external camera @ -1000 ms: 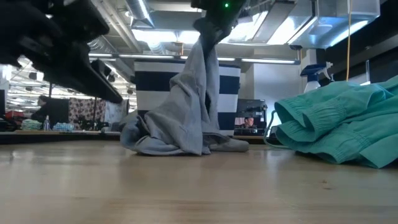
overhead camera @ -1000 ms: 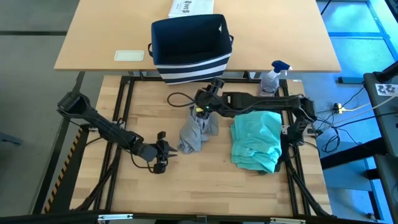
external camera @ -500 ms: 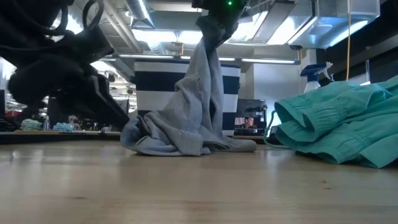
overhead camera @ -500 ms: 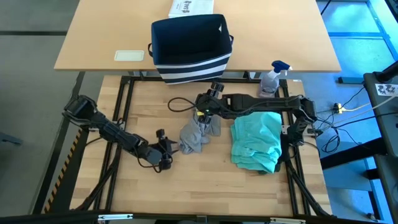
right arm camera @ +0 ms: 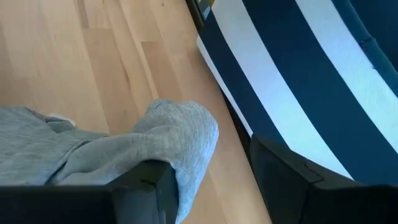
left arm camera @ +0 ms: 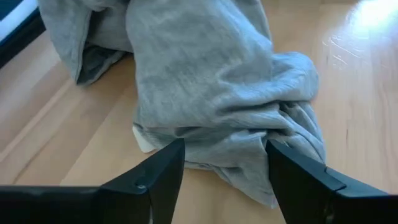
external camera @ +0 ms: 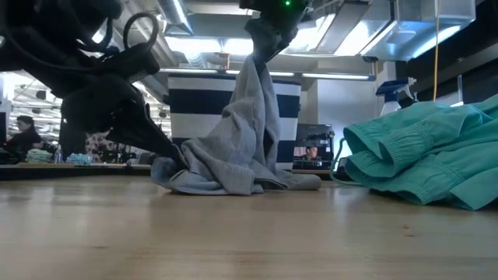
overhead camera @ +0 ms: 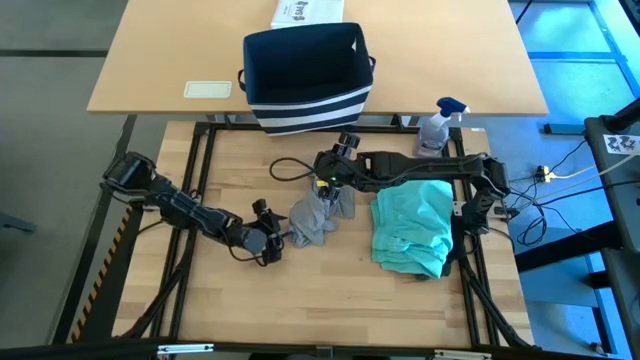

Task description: Fold Laundry from Bin

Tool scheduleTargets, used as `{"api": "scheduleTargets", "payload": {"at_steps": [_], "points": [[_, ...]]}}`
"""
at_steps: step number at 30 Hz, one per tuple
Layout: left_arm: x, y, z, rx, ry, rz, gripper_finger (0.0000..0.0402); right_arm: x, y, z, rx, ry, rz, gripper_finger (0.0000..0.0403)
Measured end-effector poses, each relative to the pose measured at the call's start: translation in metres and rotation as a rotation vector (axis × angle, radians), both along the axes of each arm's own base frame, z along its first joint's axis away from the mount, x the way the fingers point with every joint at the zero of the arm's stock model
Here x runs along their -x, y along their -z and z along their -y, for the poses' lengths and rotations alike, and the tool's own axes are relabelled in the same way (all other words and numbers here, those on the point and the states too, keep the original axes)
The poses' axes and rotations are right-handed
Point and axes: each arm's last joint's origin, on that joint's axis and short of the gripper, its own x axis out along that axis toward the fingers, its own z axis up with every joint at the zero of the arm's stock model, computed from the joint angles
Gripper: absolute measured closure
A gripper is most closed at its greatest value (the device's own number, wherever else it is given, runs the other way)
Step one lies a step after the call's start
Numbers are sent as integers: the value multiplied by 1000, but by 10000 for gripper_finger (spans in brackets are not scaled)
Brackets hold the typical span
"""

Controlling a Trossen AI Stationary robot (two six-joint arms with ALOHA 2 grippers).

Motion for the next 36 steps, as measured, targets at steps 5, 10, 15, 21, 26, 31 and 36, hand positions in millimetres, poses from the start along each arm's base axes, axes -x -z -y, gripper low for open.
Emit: {"api": "scheduleTargets", "payload": {"at_steps": [5,10,15,21,26,31,36], "points": [[-1,0,-5,66,-67,33,212,-1,0,-1,-28,-23,6,221],[-2,0,-6,79,-77,36,221,-2,0,-2,-65,-34,34,221],[-2,1,-4,136,-15,10,222,-3,-1,-2,-70,-38,43,221],[-2,1,-4,89,27,-16,239,-3,-1,-2,-70,-38,46,221],[-2,1,-3,2,93,-55,297,-4,-7,-1,-14,-59,28,221],[-2,1,-4,-20,83,-53,390,-2,-19,-3,-71,-109,27,221],[-2,1,-4,-26,77,-52,399,7,-20,-8,-207,-197,-76,221]]}}
